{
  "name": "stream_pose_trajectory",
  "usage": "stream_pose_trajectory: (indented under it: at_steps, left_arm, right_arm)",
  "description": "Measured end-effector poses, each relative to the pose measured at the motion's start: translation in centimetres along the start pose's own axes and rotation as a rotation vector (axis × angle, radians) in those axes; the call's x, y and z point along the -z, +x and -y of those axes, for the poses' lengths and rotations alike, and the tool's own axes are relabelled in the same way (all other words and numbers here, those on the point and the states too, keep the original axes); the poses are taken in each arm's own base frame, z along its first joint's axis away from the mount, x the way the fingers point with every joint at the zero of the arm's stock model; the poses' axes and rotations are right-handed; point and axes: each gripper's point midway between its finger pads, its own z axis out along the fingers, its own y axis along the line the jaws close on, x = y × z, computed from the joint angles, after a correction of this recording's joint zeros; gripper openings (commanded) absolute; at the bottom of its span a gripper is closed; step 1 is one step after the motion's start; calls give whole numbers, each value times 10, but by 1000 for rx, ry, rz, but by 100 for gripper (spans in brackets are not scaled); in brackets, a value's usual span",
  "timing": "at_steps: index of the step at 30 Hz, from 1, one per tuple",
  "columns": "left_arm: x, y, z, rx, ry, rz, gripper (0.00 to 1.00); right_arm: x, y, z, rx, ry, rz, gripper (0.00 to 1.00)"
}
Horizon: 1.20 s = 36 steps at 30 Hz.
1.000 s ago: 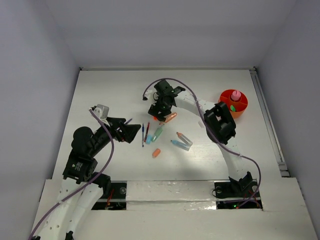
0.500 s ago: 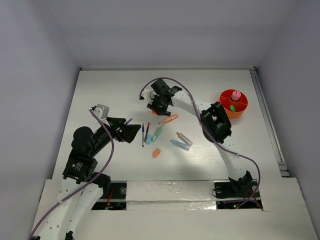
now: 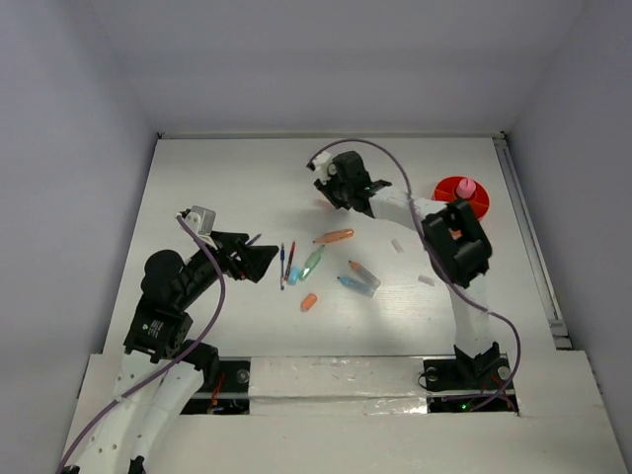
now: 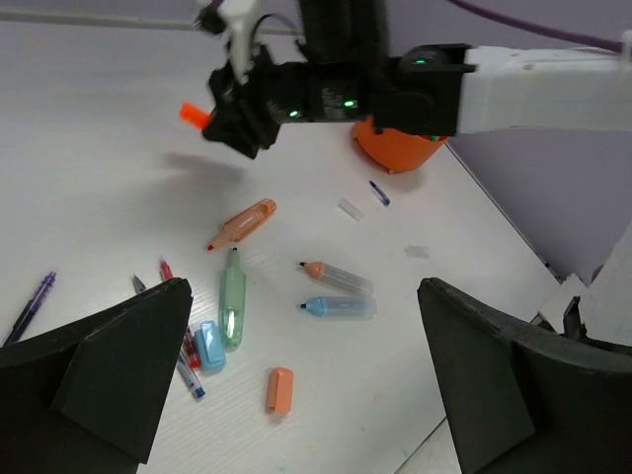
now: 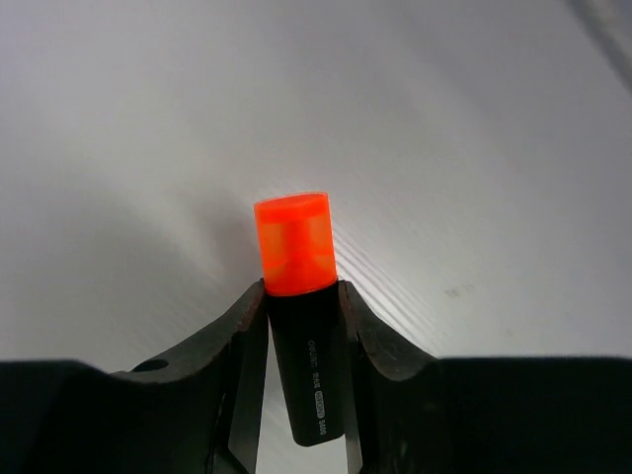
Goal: Sort the stationery into containers
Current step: Pick up the pen from the center of the board, then place the pen in the storage box.
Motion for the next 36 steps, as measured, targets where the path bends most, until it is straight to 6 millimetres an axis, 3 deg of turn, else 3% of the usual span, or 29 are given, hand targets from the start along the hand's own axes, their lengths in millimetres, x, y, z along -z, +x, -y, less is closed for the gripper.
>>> stream_pose_trajectory:
  at_steps: [3,6,8,11,13,15,18,21,28,36]
  left_arm:
    - [0,0,1,-1,2,2,99]
    - [1,-1,2,-3,6,5,99]
    - [2,-1,4,-5,14,8,99]
    - [3,-1,9,-10,32,8,99]
    - [4,-1,12,-12,42,8,99]
    - [5,0,14,-13,50,6,99]
    - [5,0,15,-13,53,5,99]
    - [5,0,16,-14,56,6,99]
    - [6,0,19,-16,67,6,99]
    - [6,0,18,-16,66,6,99]
  right_arm:
    - [52,-14,44,-146,189,128,0]
    - [131,-33,95,-303,409,326,0]
    - [187,-33,121,-409,540,454,0]
    - [263,-5,157,-576,742,599,0]
    - [297,26,173,-678,865,649,0]
    - [319,65,185,-767,980,652,0]
    - [335,114,195,-862,1123,617,0]
    - [343,143,201,-915,1219,587,0]
    - [350,172,219,-964,1334,579,0]
    - [324,196,220,-981,1336,500,0]
